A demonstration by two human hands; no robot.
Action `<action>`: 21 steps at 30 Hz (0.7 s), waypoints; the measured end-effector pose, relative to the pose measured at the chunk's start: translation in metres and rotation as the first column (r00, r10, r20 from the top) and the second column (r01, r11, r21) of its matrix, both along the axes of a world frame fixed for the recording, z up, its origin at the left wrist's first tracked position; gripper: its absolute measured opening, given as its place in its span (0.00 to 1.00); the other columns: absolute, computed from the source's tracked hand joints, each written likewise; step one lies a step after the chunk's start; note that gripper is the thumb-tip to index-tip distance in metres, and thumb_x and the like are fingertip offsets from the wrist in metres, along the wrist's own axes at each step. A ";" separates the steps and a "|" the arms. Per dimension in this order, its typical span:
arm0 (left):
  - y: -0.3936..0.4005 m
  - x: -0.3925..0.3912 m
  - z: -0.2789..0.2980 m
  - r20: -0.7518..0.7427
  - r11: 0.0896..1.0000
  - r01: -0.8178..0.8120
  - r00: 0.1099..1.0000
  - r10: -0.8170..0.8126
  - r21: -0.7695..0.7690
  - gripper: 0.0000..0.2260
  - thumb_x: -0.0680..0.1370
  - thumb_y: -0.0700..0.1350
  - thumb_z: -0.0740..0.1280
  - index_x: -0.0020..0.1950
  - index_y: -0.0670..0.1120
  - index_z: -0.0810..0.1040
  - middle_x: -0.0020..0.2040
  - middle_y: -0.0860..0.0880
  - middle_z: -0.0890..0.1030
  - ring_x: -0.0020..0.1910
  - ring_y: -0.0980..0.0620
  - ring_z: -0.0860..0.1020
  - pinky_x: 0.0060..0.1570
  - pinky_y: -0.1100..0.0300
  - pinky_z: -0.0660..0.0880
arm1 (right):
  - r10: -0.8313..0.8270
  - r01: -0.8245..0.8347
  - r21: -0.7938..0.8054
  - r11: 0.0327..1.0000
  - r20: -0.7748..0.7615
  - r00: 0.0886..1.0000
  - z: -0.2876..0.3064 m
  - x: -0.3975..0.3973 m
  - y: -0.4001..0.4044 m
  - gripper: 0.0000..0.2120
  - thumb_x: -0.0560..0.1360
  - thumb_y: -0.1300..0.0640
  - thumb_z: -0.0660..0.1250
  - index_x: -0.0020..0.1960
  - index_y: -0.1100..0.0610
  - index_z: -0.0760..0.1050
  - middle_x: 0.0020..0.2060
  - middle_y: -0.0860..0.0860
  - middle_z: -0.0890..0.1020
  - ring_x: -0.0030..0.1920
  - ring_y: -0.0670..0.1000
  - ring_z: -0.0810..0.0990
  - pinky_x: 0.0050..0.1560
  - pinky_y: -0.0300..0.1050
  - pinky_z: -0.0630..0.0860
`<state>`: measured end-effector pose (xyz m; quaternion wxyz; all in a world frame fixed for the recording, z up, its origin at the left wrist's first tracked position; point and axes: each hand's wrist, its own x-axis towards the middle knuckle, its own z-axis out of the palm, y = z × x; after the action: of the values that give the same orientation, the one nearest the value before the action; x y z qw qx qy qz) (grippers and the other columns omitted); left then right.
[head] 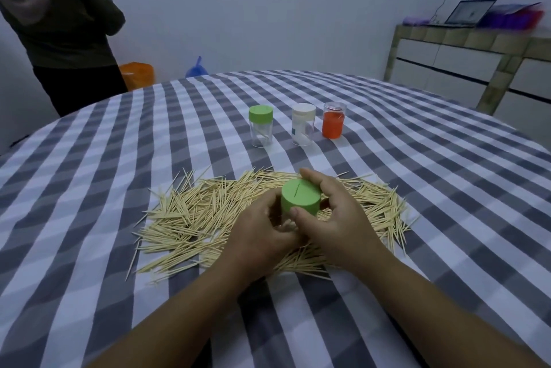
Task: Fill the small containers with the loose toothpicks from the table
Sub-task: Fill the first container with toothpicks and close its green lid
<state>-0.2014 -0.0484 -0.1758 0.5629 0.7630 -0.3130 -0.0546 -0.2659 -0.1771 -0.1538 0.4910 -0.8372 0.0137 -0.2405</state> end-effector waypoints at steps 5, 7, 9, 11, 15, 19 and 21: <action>0.000 -0.004 0.003 0.061 1.000 0.005 0.998 -0.005 -0.003 0.24 0.69 0.41 0.76 0.61 0.54 0.74 0.51 0.59 0.81 0.49 0.63 0.79 0.48 0.70 0.74 | -0.066 0.067 0.040 0.997 -0.012 0.998 0.001 0.002 0.004 0.35 0.62 0.44 0.76 0.67 0.50 0.70 0.53 0.40 0.69 0.54 0.35 0.71 0.48 0.20 0.66; 0.000 -0.005 0.005 0.098 1.000 -0.013 0.995 0.014 -0.016 0.26 0.66 0.42 0.77 0.60 0.59 0.72 0.51 0.61 0.80 0.51 0.64 0.79 0.49 0.71 0.73 | -0.074 0.075 0.054 0.996 -0.024 0.997 0.001 0.003 0.003 0.34 0.63 0.48 0.78 0.66 0.49 0.71 0.52 0.41 0.69 0.54 0.36 0.71 0.47 0.20 0.67; -0.001 -0.006 0.007 0.114 0.999 -0.015 0.993 0.018 -0.029 0.28 0.64 0.44 0.75 0.59 0.61 0.71 0.53 0.59 0.80 0.52 0.62 0.79 0.51 0.68 0.75 | -0.068 0.070 0.052 0.996 -0.043 0.997 0.001 0.002 0.003 0.34 0.64 0.50 0.78 0.67 0.49 0.70 0.52 0.41 0.69 0.54 0.38 0.71 0.47 0.21 0.67; -0.001 -0.005 0.007 0.122 0.999 -0.026 0.992 0.031 -0.040 0.28 0.63 0.46 0.75 0.59 0.62 0.71 0.53 0.59 0.80 0.53 0.61 0.79 0.52 0.66 0.76 | -0.089 0.091 0.049 0.995 -0.054 0.995 0.001 0.002 0.004 0.35 0.62 0.48 0.78 0.66 0.49 0.70 0.53 0.41 0.70 0.54 0.38 0.72 0.47 0.23 0.68; 0.000 -0.004 0.008 0.144 0.998 -0.042 0.988 0.049 -0.051 0.27 0.63 0.45 0.75 0.56 0.64 0.71 0.52 0.61 0.80 0.51 0.64 0.78 0.51 0.69 0.74 | -0.151 0.154 0.079 0.985 -0.048 0.987 0.001 0.002 0.004 0.32 0.59 0.46 0.79 0.58 0.50 0.71 0.52 0.46 0.74 0.52 0.42 0.74 0.46 0.30 0.71; -0.001 -0.003 0.005 0.081 0.996 -0.011 0.997 0.018 -0.089 0.28 0.62 0.49 0.75 0.60 0.60 0.72 0.56 0.58 0.80 0.55 0.59 0.79 0.55 0.63 0.76 | -0.061 0.063 0.024 0.998 -0.078 0.995 0.007 0.000 0.002 0.27 0.70 0.54 0.73 0.67 0.53 0.70 0.55 0.44 0.72 0.54 0.39 0.72 0.51 0.30 0.70; -0.001 -0.003 0.006 0.085 0.997 -0.012 0.996 0.018 -0.073 0.28 0.64 0.45 0.77 0.59 0.60 0.71 0.54 0.59 0.80 0.54 0.62 0.79 0.53 0.66 0.75 | -0.059 0.061 0.019 0.998 -0.103 0.993 0.008 -0.001 0.003 0.33 0.68 0.49 0.74 0.69 0.52 0.67 0.57 0.44 0.71 0.58 0.42 0.70 0.57 0.37 0.71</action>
<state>-0.2046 -0.0489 -0.1699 0.5767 0.7460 -0.3329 -0.0061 -0.2664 -0.1744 -0.1463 0.4916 -0.8420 0.0666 -0.2119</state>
